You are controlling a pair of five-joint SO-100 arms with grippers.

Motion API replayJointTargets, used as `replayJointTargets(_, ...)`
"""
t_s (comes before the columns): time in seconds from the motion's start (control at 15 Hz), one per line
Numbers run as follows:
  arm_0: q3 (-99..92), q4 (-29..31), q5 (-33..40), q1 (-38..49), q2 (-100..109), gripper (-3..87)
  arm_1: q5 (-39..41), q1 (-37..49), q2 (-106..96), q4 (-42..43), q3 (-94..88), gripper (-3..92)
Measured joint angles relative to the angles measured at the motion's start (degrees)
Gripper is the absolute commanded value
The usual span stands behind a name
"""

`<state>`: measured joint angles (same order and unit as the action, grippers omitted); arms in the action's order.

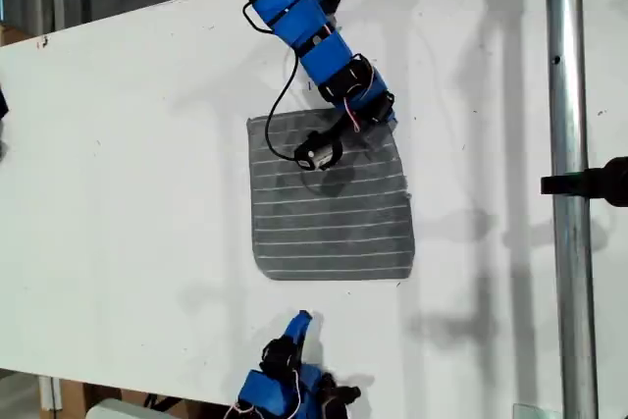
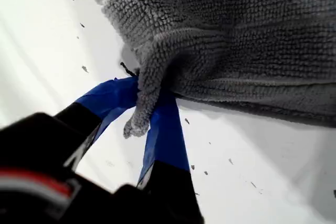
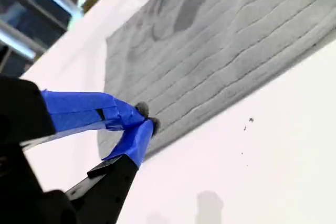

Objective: Grasp corners of a towel and fold twice.

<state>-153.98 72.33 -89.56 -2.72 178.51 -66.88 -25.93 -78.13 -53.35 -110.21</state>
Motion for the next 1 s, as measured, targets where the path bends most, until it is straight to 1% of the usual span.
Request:
replayJointTargets(0.13, 21.6, 1.7, 0.8, -7.3, -27.9, -1.8, 1.1, 0.4, 0.0, 0.0, 0.2, -0.1)
replayJointTargets(0.27, 46.1, 9.6, 3.0, -11.8, -57.8, -1.8, 1.5, 0.8, 0.3, 0.0, 1.3, -0.1)
replayJointTargets(0.33, 57.4, 12.6, 4.2, -13.4, -71.9, -1.8, 1.5, 0.9, 0.3, -0.2, 1.4, -0.1)
replayJointTargets(0.4, 67.2, 14.0, 5.8, -15.1, -82.3, -1.8, 1.5, 0.9, 0.1, -0.2, 1.4, -0.1)
replayJointTargets(0.47, 74.0, 14.3, 6.7, -16.5, -89.6, 2.9, 1.5, 0.9, 0.1, -0.2, 1.5, -0.1)
replayJointTargets(0.53, 78.2, 16.0, 8.3, -17.7, -93.5, 20.4, 1.5, 0.9, 0.0, -0.2, 1.6, -0.1)
replayJointTargets(0.6, 81.0, 16.8, 9.5, -18.0, -95.1, 31.6, 1.7, 1.2, 0.0, -0.2, 1.6, -0.1)
replayJointTargets(0.67, 83.1, 17.7, 10.5, -18.2, -96.1, 36.4, 2.0, 1.3, 0.0, -0.2, 1.8, -0.1)
replayJointTargets(0.73, 84.0, 18.5, 11.7, -18.5, -96.4, 39.6, 2.0, 1.3, 0.0, -0.4, 1.8, -0.1)
replayJointTargets(0.8, 84.3, 19.9, 13.6, -18.9, -96.7, 39.4, 2.0, 1.3, 0.0, -0.4, 1.8, -0.1)
replayJointTargets(0.93, 84.6, 20.0, 18.5, -19.1, -98.9, 36.6, 2.0, 1.3, 0.0, -0.4, 1.8, -0.1)
replayJointTargets(1.0, 84.6, 19.3, 19.6, -19.0, -100.9, 34.7, 2.0, 1.3, 0.0, -0.5, 2.0, -0.1)
